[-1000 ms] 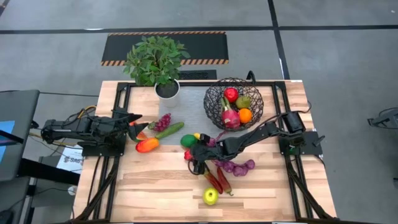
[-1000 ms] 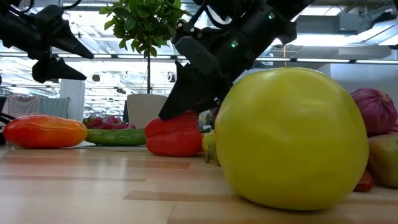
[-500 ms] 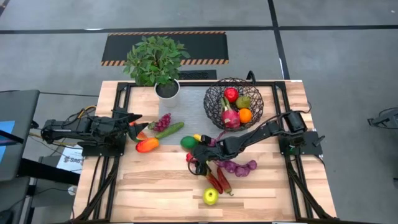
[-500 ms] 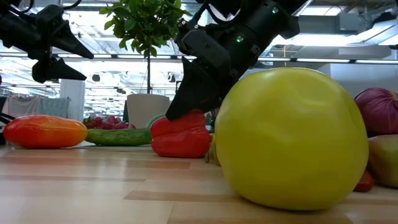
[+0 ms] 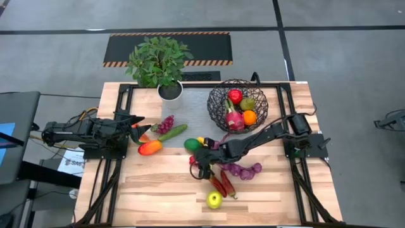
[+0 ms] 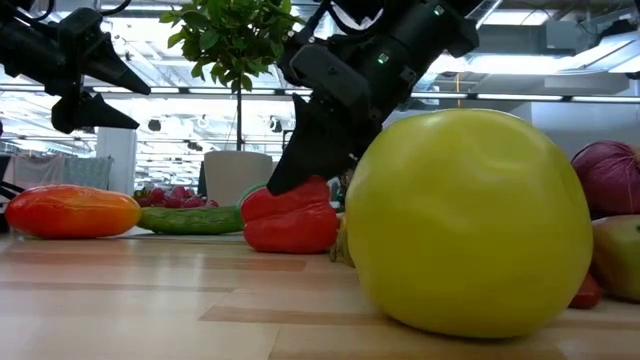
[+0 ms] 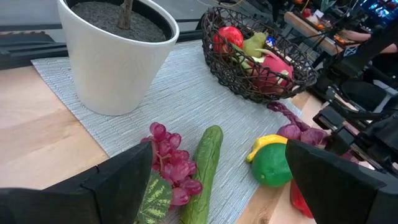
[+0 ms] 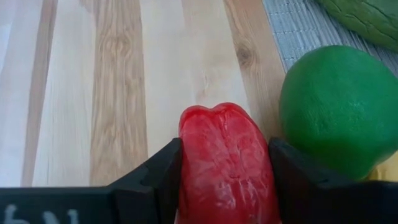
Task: Build produce basket
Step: Put the red bell pepper into the wire basket, then put the lime into the wire basket
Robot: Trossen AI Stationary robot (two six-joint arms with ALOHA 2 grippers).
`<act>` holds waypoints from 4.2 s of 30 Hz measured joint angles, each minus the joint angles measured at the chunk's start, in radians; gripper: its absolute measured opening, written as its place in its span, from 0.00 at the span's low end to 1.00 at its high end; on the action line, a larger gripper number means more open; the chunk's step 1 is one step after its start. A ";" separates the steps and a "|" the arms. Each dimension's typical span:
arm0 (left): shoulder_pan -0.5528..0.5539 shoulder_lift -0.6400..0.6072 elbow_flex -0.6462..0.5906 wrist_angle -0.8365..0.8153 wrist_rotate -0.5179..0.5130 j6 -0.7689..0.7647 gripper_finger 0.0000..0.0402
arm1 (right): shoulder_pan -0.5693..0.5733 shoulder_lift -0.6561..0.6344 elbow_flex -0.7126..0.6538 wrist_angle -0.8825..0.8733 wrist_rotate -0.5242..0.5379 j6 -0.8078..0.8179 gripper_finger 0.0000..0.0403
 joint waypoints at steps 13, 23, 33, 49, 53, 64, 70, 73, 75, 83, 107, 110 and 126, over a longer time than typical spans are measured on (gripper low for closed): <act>0.000 0.000 0.000 -0.008 0.000 0.002 0.88 | -0.015 -0.094 0.113 -0.046 0.015 -0.121 0.52; 0.000 0.001 0.001 -0.016 -0.006 0.004 0.88 | -0.095 -0.298 0.113 -0.278 0.311 -0.105 0.53; 0.000 0.002 0.001 -0.018 -0.017 0.005 0.88 | -0.277 -0.374 0.114 -0.537 0.557 0.244 0.55; 0.000 0.002 0.001 -0.018 -0.026 0.003 0.88 | -0.454 -0.123 0.115 -0.562 0.453 0.451 0.58; 0.000 0.002 0.001 -0.018 -0.026 0.003 0.88 | -0.455 -0.101 0.115 -0.567 0.430 0.463 0.60; 0.000 0.002 0.000 -0.018 -0.026 -0.002 0.88 | -0.459 -0.145 0.115 -0.566 0.369 0.358 0.74; 0.000 0.002 0.000 -0.018 -0.026 -0.002 0.88 | -0.445 -0.248 0.115 -0.562 0.362 0.323 0.82; 0.000 0.002 0.000 -0.018 -0.026 -0.003 0.88 | -0.409 -0.304 0.115 -0.539 0.363 0.314 0.84; 0.000 0.002 0.000 -0.018 -0.026 -0.009 0.88 | -0.367 -0.335 0.115 -0.496 0.353 0.267 0.84; 0.000 0.002 0.000 -0.018 -0.027 -0.015 0.88 | -0.169 -0.277 0.117 -0.125 0.225 0.010 0.84; 0.000 0.002 0.000 -0.030 -0.025 -0.026 0.88 | -0.125 0.107 0.116 0.017 0.128 -0.020 0.80; 0.000 0.002 0.000 -0.032 -0.026 -0.026 0.88 | -0.126 0.107 0.116 0.007 0.129 -0.019 0.76; 0.000 0.002 0.000 -0.035 -0.027 -0.027 0.88 | -0.140 -0.060 0.116 0.078 0.241 -0.110 0.63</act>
